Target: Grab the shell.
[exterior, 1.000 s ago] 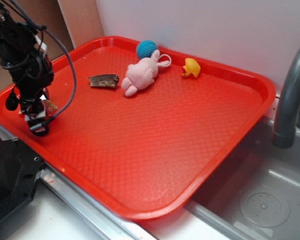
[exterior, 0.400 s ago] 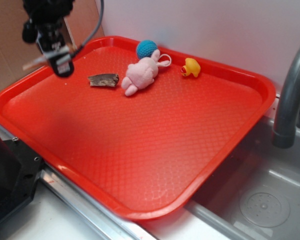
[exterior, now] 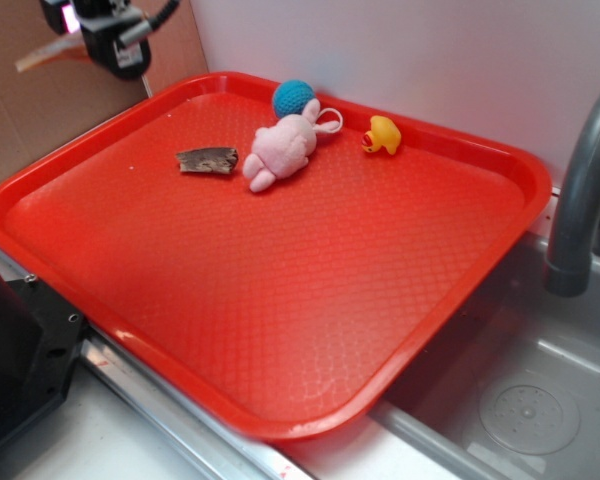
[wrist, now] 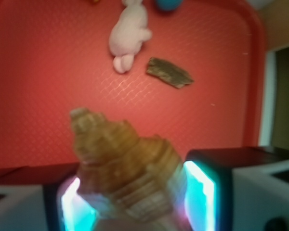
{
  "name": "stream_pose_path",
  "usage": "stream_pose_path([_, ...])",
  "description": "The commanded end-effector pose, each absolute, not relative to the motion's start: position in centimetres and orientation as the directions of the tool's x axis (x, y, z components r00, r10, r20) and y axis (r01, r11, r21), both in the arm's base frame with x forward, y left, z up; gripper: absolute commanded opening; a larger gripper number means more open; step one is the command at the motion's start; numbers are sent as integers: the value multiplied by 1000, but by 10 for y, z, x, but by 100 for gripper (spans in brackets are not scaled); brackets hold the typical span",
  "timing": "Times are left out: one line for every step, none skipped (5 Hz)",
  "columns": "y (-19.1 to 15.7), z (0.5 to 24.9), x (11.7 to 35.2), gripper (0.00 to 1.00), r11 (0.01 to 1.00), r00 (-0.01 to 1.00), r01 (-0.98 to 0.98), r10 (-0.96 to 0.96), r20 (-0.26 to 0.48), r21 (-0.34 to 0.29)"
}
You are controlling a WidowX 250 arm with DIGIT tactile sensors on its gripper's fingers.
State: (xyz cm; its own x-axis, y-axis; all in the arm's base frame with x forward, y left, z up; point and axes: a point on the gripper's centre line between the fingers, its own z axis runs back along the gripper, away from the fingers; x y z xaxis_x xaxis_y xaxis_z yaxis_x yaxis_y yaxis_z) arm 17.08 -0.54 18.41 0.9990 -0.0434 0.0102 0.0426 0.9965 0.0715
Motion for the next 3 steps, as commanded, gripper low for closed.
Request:
stream_pose_path([-9, 233, 183, 0, 1000, 995, -6, 6, 104, 5])
stream_pose_path([-16, 242, 185, 0, 1000, 993, 8, -6, 121, -14])
stream_pose_path([-17, 237, 184, 0, 1000, 994, -1, 2, 108, -10])
